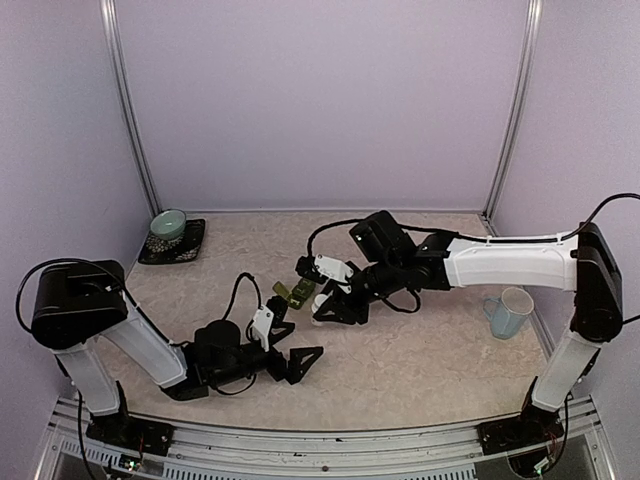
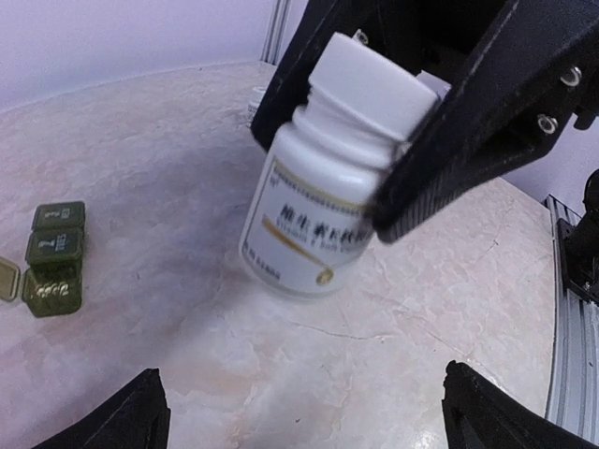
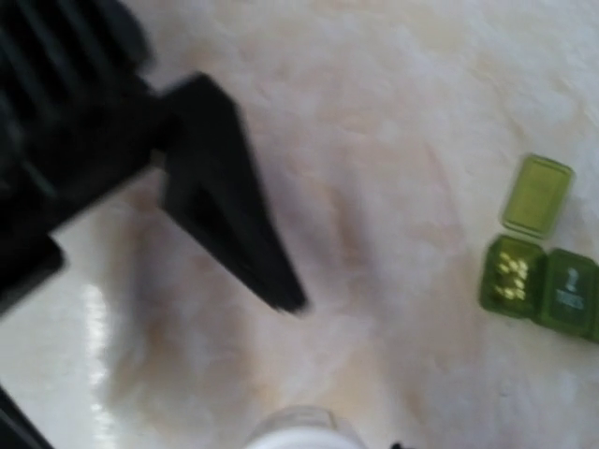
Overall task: Sort the pills into containers
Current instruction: Pick up the pill bottle from the center of the board.
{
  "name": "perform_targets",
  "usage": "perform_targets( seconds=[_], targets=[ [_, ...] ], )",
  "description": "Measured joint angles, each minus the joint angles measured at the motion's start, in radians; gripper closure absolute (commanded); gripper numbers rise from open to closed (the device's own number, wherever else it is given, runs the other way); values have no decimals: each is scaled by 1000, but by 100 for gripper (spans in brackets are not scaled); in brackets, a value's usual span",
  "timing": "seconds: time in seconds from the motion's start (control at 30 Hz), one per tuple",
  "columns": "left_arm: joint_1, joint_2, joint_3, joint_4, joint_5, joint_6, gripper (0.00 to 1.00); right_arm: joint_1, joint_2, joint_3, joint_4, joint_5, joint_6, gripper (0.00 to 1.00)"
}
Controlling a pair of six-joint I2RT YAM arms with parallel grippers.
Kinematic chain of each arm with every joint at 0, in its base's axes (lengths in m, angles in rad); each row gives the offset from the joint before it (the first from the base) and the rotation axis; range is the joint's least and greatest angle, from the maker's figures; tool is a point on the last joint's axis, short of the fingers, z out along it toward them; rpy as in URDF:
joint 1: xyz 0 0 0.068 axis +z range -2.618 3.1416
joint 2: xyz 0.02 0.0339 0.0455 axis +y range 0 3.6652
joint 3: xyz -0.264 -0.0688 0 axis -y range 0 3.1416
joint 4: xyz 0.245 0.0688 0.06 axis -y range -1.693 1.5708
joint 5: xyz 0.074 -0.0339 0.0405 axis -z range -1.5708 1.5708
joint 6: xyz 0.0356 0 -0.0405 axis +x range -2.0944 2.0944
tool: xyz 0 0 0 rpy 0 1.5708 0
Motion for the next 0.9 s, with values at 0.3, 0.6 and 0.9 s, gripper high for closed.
perform_targets(
  seconds=[0.3, 0.6, 0.9],
  targets=[
    [-5, -1, 75, -6, 60, 137, 11, 48, -19, 2, -53, -10, 1, 62],
    [-16, -31, 84, -19, 103, 198, 26, 54, -82, -8, -57, -52, 18, 62],
    [-35, -100, 63, 2, 91, 229, 29, 54, -87, -14, -51, -90, 30, 62]
  ],
)
